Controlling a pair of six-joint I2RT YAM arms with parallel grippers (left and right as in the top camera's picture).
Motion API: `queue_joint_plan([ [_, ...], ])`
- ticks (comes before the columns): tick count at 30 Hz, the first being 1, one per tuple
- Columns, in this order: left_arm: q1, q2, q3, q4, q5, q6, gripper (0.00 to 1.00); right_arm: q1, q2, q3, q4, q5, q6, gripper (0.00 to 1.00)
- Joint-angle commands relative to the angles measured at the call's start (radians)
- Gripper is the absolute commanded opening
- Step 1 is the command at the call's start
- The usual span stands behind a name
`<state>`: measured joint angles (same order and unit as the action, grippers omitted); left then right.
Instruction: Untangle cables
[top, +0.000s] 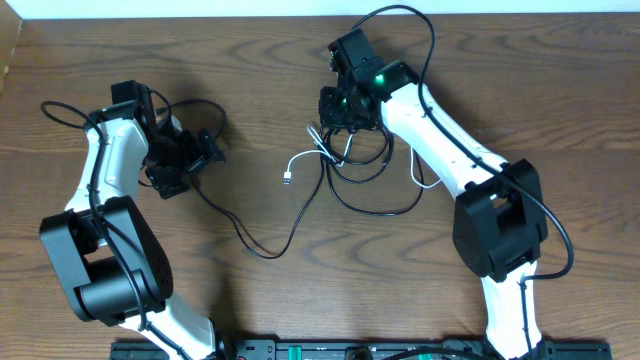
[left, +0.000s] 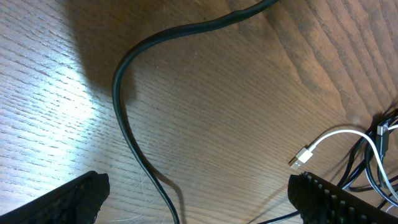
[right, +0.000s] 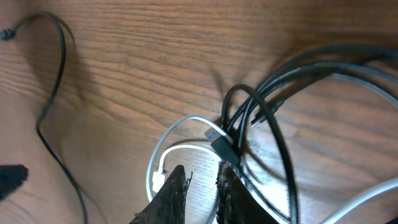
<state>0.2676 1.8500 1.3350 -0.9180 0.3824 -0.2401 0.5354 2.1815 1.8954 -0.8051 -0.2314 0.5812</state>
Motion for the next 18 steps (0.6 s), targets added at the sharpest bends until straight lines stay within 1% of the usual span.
queue_joint_plan([
  [1, 0.004, 0.006, -0.002, -0.004, -0.009, -0.01, 0.98, 0.01, -0.031, 0.012, -0.026, 0.0, 0.097, 0.15],
  [4, 0.004, 0.006, -0.002, -0.004, -0.009, -0.01, 0.98, 0.018, -0.031, 0.012, -0.069, 0.002, 0.098, 0.17],
  [8, 0.004, 0.006, -0.002, -0.004, -0.009, -0.01, 0.98, 0.023, -0.031, 0.012, -0.136, 0.038, 0.091, 0.24],
  [10, 0.004, 0.006, -0.002, -0.004, -0.009, -0.01, 0.98, 0.035, -0.031, 0.012, -0.143, 0.037, 0.09, 0.25],
  [12, 0.004, 0.006, -0.002, -0.004, -0.009, -0.01, 0.98, 0.058, -0.031, 0.012, -0.146, 0.037, 0.051, 0.3],
  [14, 0.004, 0.006, -0.002, -0.004, -0.009, -0.01, 0.98, 0.084, -0.031, 0.012, -0.132, 0.039, -0.003, 0.38],
  [16, 0.004, 0.006, -0.002, -0.004, -0.009, -0.01, 0.98, 0.103, -0.031, 0.012, -0.119, 0.046, -0.05, 0.44],
  [17, 0.004, 0.006, -0.002, -0.004, -0.009, -0.01, 0.98, 0.109, -0.031, 0.012, -0.114, 0.063, -0.066, 0.44],
  [18, 0.004, 0.006, -0.002, -0.004, -0.009, -0.01, 0.98, 0.115, -0.031, 0.012, -0.113, 0.104, -0.067, 0.41],
])
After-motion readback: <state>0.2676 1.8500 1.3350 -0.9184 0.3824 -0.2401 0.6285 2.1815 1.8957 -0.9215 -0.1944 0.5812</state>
